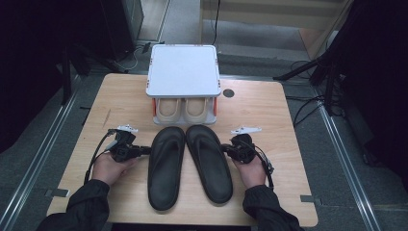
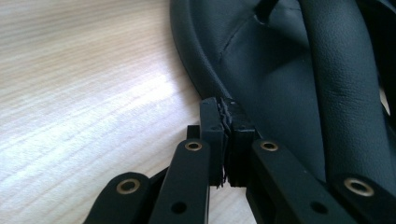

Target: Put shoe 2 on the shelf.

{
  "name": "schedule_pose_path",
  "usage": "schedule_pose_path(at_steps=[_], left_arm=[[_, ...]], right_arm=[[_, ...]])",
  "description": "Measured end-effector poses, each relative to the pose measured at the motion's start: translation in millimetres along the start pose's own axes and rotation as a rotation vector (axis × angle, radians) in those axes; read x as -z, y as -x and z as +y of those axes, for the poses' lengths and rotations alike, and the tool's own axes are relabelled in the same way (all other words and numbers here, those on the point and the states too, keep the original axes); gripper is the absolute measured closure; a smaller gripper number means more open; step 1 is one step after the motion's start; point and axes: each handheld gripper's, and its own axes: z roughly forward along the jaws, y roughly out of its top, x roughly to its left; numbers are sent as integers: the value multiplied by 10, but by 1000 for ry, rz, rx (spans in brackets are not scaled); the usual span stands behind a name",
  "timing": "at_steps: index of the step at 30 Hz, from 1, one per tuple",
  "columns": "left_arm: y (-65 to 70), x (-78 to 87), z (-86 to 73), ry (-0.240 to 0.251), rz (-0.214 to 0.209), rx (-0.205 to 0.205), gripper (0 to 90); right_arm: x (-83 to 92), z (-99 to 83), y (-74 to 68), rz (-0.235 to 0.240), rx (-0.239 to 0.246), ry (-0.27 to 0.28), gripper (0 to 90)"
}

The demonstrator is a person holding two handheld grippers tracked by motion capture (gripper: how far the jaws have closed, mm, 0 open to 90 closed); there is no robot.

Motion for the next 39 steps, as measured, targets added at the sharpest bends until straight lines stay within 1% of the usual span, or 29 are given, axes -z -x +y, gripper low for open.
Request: schedule_pose_path(at_steps=[7, 13, 17, 20, 22, 24, 26, 29, 31, 34, 38, 39], left_arm=[[67, -7, -26, -10, -15, -4, 879], [163, -23, -56, -25, -30, -27, 871], [204, -32, -64, -35, -44, -36, 871], [218, -40, -73, -38, -60, -26, 864], [220, -38, -73, -36, -53, -27, 854], [203, -34, -69, -40, -54, -23, 823], [190, -18, -61, -27, -61, -8, 781], [193, 29, -46, 0, -49, -18, 714], [196, 70, -45, 12, -46, -33, 679], [197, 139, -43, 45, -38, -42, 617], [158, 203, -34, 75, -33, -32, 531], [145, 217, -32, 78, -30, -30, 525]], right_arm=[[-1, -2, 2, 5, 0, 0, 893], [2, -6, -7, 5, 13, -1, 893], [-1, -10, -6, 7, 9, 0, 893], [0, -13, 2, 11, 5, 2, 887], [2, -14, 6, 12, -1, -1, 886], [2, -13, 6, 12, -1, -1, 880], [4, -12, 10, 9, -2, -1, 865], [16, -3, 21, 5, -11, 7, 848], [47, 4, 27, 3, -15, 29, 828], [115, 12, 11, 3, -18, 72, 783], [205, 11, -59, 21, -14, 116, 711], [215, 9, -79, 20, -6, 130, 698]])
